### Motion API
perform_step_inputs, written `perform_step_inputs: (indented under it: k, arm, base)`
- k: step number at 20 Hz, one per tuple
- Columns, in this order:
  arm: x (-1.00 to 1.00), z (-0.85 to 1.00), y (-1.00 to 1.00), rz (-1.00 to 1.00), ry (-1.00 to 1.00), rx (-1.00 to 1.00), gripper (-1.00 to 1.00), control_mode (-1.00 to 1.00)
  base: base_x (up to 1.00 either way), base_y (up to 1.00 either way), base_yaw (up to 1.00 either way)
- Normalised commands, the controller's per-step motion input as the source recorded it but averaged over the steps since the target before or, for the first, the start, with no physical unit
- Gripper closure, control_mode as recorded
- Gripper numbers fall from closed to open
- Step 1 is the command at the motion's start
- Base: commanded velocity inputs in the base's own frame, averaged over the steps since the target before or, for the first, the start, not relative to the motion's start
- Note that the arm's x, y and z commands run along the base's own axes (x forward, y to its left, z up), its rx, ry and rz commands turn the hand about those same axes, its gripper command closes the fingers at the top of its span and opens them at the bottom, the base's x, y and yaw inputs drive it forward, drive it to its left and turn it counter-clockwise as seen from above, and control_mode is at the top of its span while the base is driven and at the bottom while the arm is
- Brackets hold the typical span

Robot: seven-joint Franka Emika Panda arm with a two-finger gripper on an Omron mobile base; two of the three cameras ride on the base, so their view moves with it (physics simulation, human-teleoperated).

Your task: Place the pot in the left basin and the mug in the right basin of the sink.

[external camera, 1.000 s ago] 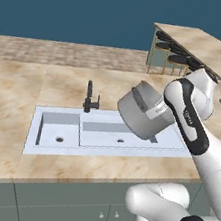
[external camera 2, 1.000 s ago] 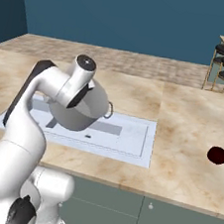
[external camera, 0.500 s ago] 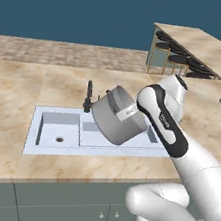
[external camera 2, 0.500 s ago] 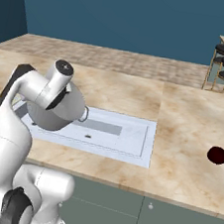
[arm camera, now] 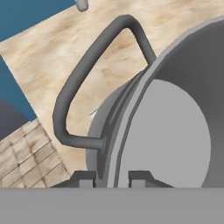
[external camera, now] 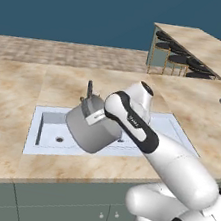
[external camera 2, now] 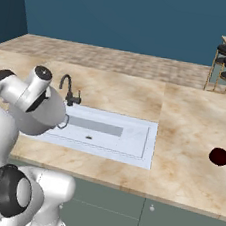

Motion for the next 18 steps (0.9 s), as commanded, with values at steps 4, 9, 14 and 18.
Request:
perform_step_inputs:
  k: [4,9,14,18]
  arm:
    - [0.29,-0.35,0.69,0.00,0.11,0.02,1.00,-1.00]
    - [0.33,-0.23,0.70,0.00,0.10,0.00,1.00,-1.00]
    - [0.45,-0.03,0.60,-0.01,0.06,0.00,1.00,-1.00]
    - [0.49,0.00,0.57,-0.02,0.02,-0.05,1.00,-1.00]
  base:
    - [0.00,0.00,0.00]
    - [0.00,0.00,0.00]
    - [0.00,0.00,0.00]
    - [0.00,0.00,0.00]
